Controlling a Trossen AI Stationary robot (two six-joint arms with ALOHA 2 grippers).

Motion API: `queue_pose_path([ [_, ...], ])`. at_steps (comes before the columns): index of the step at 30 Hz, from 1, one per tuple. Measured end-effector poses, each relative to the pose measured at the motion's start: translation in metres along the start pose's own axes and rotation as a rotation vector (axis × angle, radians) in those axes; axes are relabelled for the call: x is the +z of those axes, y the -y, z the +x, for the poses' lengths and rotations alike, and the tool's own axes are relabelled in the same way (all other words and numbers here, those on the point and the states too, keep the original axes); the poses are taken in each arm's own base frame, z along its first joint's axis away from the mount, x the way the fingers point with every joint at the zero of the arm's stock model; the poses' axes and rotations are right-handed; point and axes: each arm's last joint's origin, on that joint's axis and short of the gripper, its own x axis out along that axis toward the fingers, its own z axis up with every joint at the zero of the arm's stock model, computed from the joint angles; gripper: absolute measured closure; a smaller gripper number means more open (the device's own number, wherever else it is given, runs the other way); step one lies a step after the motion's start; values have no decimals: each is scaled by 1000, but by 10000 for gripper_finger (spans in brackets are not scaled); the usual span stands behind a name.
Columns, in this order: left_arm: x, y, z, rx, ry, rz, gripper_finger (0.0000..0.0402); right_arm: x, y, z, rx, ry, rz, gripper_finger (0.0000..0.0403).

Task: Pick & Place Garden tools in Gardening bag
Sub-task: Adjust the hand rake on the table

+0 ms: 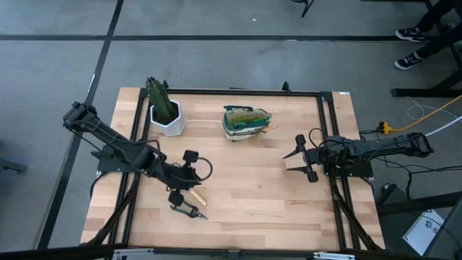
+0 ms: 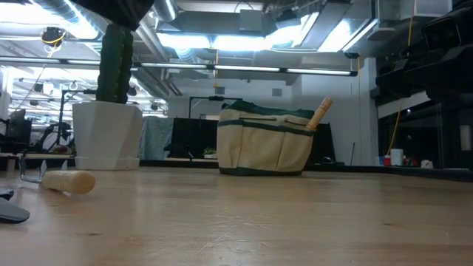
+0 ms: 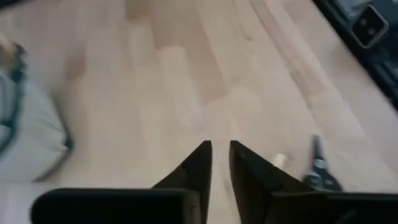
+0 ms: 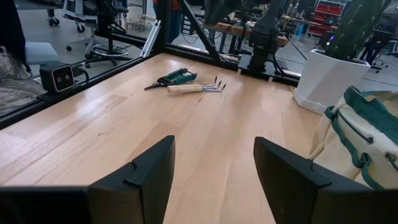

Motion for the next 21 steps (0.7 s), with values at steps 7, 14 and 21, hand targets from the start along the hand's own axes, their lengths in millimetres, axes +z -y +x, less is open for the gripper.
queue_pose_path([
  [7, -5, 14, 13, -126, -75, -41, 293, 0, 0, 0, 0, 0, 0, 184],
  [14, -13, 21, 40, -198, -194, -95, 237, 0, 0, 0, 0, 0, 0, 184],
  [21, -20, 15, 64, -336, -296, -113, 193, 0, 0, 0, 0, 0, 0, 184],
])
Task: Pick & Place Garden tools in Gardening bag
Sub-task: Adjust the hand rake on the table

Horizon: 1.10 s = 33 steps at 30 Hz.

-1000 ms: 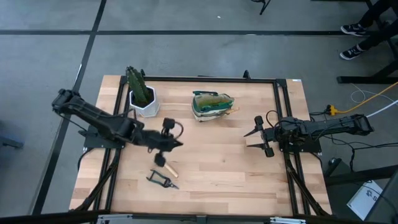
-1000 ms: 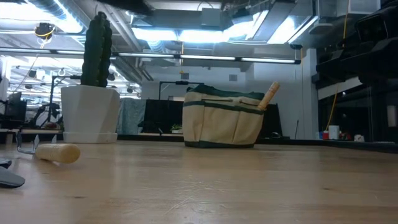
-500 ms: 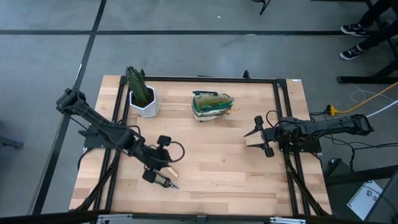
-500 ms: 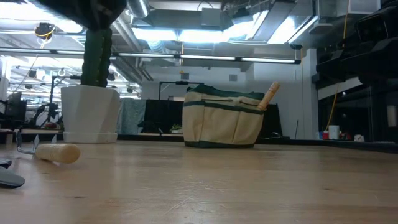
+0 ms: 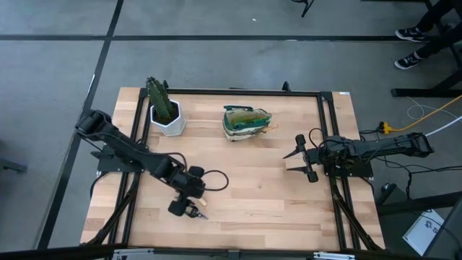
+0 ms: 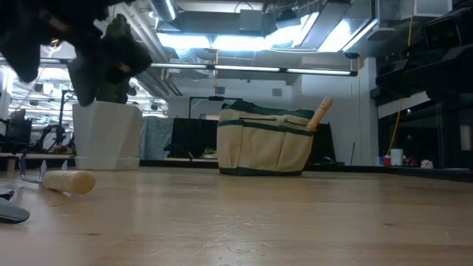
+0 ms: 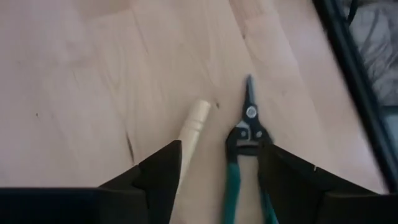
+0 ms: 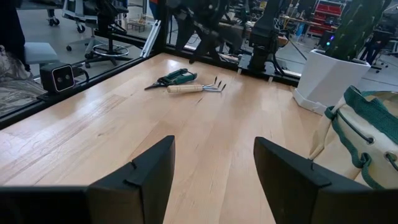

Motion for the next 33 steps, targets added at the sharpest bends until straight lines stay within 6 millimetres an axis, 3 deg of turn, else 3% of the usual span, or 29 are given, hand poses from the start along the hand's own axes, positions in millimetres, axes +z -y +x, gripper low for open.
queue_pose_path([
  [13, -3, -19, 28, 101, -109, 202, 187, 0, 0, 0, 0, 0, 0, 184],
  [24, -14, -18, 73, 98, -237, 227, 188, 0, 0, 0, 1, 0, 0, 184],
  [33, -9, -15, 69, 123, -201, 211, 198, 0, 0, 0, 0, 0, 0, 184],
])
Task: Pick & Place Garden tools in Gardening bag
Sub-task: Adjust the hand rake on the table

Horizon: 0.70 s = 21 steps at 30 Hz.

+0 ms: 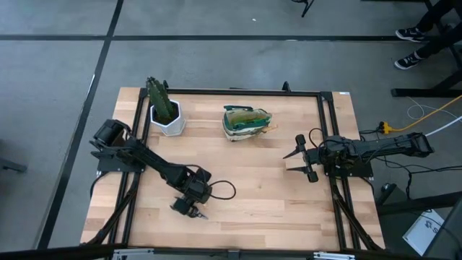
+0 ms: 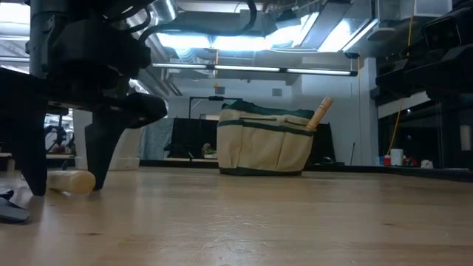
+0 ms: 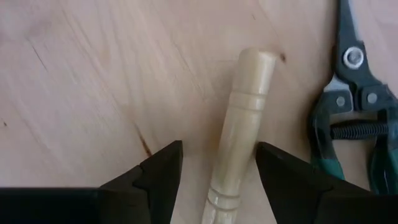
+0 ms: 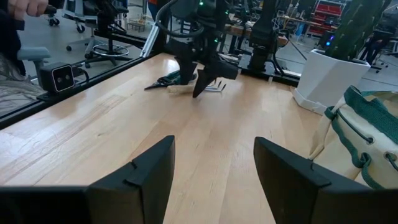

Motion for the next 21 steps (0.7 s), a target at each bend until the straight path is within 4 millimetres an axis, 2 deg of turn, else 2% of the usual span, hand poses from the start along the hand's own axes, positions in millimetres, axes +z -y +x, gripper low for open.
queue_pose_path([
  [4, 8, 5, -3, 32, 58, 28, 210, 0, 0, 0, 0, 0, 0, 184],
  [13, 8, 22, -1, 8, 51, 82, 236, 0, 0, 0, 0, 0, 0, 184],
  [21, 7, 28, -2, 21, 46, 102, 249, 0, 0, 0, 0, 0, 0, 183],
])
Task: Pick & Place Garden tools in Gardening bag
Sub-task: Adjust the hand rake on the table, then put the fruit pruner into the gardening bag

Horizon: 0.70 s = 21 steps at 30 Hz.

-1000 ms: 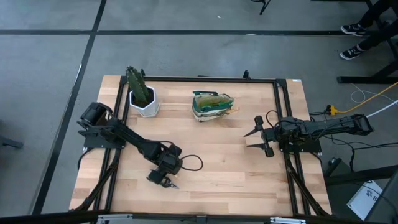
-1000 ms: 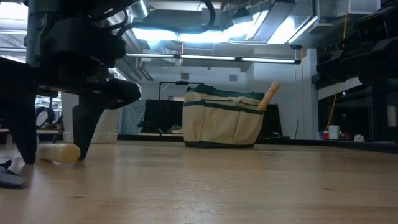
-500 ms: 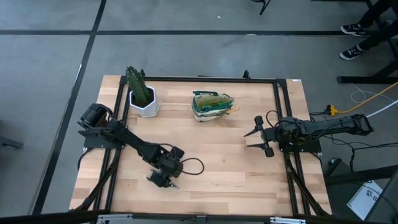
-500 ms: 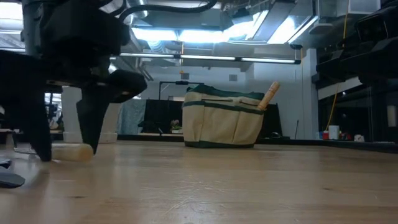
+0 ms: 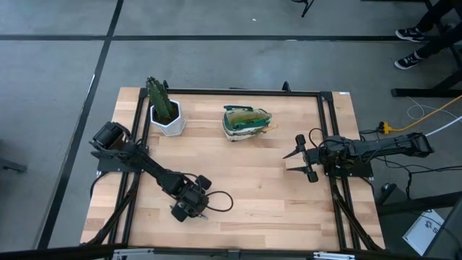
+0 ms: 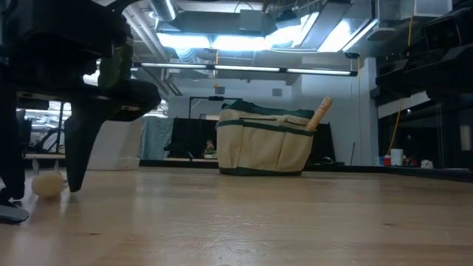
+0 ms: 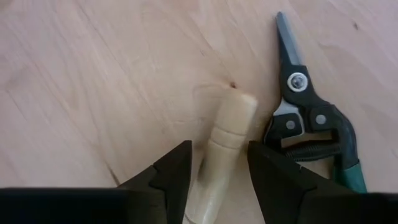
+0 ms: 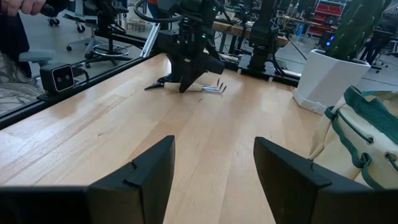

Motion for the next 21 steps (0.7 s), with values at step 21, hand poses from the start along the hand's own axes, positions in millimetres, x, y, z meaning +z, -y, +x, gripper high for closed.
queue_pose_path([
  [21, 7, 25, -25, -8, -89, -66, 206, 0, 0, 0, -1, 0, 0, 183],
])
